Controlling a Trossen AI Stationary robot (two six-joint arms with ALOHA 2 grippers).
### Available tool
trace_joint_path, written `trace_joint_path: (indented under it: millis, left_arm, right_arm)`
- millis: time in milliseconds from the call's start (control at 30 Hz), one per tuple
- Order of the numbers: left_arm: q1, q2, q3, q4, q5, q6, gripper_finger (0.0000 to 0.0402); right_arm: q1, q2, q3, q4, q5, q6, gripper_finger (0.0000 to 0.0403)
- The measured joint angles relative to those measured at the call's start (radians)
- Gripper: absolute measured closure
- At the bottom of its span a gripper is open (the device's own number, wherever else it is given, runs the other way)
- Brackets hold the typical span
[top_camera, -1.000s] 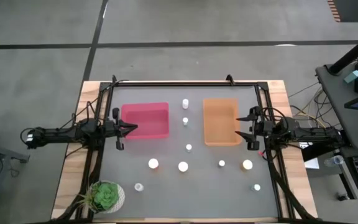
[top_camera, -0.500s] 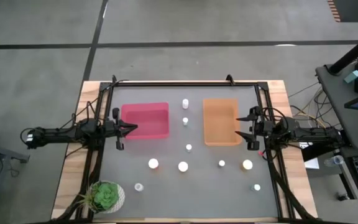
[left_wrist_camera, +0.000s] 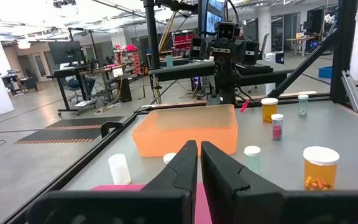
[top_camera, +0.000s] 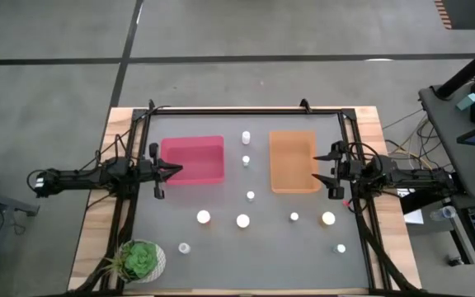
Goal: Pick and place medicine bottles into bin by pill shape (circle, oval)
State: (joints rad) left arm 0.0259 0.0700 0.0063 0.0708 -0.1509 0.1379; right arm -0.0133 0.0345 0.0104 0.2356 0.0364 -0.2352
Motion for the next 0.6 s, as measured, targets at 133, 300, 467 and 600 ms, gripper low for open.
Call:
trace_joint_path:
  millis: [133,300,467,600]
  left_arm:
    - [0.000,0.000,0.000,0.000,0.000,0.000,0.0395]
    - [0.000,0.000,0.000,0.000,0.000,0.018,0.0395]
    - [0.000,0.001,0.000,0.000,-0.002,0.044,0.0395]
    - [0.000,0.000,0.000,0.063,-0.014,0.044,0.0395]
  right_arm:
    - [0.000,0.000,0.000,0.000,0.000,0.000,0.0154]
    - [0.000,0.000,0.000,0.000,0.000,-0.002,0.0154]
    - [0.000,0.000,0.000,0.019,-0.001,0.079,0.0154]
    - [0.000,0.000,0.000,0.016,0.000,0.223,0.0154]
